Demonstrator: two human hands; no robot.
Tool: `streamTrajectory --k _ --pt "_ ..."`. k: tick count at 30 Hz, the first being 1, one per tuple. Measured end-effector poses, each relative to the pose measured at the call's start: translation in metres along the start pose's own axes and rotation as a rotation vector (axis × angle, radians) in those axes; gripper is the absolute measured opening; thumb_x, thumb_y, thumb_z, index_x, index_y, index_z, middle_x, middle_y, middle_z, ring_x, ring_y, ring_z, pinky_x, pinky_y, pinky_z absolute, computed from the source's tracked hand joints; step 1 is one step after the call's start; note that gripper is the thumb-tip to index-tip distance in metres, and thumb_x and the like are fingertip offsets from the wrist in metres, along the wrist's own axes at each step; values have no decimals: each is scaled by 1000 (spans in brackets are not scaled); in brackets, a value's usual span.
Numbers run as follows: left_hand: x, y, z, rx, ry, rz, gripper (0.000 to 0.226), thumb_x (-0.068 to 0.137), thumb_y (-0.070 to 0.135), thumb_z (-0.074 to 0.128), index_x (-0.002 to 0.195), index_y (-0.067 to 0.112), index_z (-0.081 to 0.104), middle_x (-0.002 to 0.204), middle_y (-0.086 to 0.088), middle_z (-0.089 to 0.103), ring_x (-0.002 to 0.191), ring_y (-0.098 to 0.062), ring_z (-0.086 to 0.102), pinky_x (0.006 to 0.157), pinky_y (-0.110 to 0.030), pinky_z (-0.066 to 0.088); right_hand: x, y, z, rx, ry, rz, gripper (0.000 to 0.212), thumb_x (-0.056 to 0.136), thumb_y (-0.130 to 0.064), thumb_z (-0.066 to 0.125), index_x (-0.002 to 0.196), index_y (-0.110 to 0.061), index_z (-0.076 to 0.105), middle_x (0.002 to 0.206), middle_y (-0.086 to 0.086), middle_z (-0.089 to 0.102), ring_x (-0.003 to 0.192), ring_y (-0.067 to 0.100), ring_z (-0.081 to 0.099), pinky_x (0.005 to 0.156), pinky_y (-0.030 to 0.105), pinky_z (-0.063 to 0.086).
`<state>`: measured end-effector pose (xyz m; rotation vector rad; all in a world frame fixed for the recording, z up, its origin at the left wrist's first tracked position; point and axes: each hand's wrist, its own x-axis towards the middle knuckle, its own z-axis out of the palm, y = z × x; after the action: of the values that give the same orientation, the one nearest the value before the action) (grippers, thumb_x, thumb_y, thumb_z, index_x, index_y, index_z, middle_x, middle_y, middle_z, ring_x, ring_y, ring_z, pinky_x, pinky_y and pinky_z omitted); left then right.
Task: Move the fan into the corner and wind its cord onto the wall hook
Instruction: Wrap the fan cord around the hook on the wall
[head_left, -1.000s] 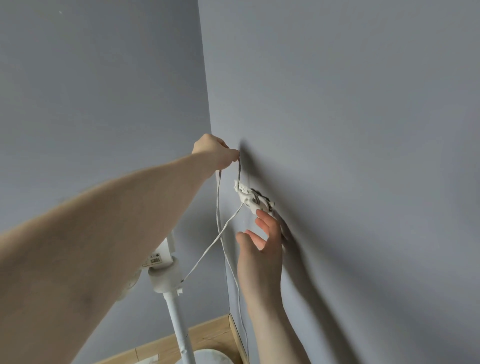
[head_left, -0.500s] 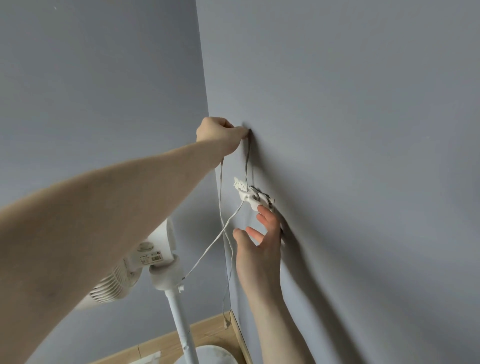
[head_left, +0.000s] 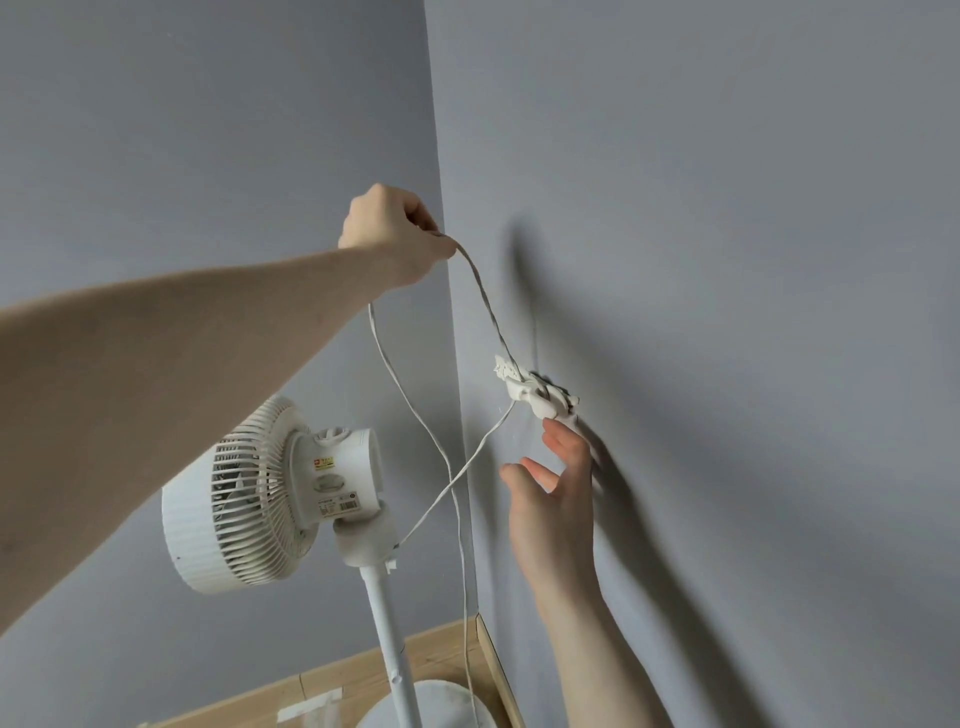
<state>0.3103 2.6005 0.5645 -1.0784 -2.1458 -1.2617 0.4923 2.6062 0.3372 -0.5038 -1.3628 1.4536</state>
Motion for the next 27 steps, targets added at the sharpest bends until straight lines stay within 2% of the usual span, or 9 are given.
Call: streamTrajectory --k 11,15,19,21,27 --pt "10 11 -52 -58 226 -10 18 68 29 76 86 26 74 80 12 66 75 -14 66 66 -24 52 -8 4 3 -21 -12 46 48 93 -10 59 132 -35 48 138 -18 47 115 -2 58 74 16 43" --pt "14 29 -75 -110 246 32 11 72 29 73 82 27 71 77 14 65 66 -9 62 56 -21 48 -13 4 5 -25 -20 64 46 94 -10 59 133 -34 48 137 -18 47 111 -6 58 72 15 43" --pt "14 46 -97 -192 331 13 17 70 34 69 85 26 72 78 14 67 63 -7 62 51 -20 50 -17 5 9 -42 -24 69 47 93 -9 59 132 -33 48 137 -17 48 111 2 62 71 15 44" --pt "11 55 -105 -232 357 22 16 68 35 69 82 27 71 73 16 66 60 -3 60 48 -16 47 -18 6 12 -42 -27 72 47 93 -9 59 132 -33 48 137 -16 49 112 6 62 75 19 46" --pt "-5 79 -121 -260 377 146 18 66 35 72 82 27 68 72 19 64 57 6 56 41 -11 40 -26 1 24 -11 -44 62 45 93 -8 60 129 -34 49 134 -16 51 110 10 64 76 20 46"
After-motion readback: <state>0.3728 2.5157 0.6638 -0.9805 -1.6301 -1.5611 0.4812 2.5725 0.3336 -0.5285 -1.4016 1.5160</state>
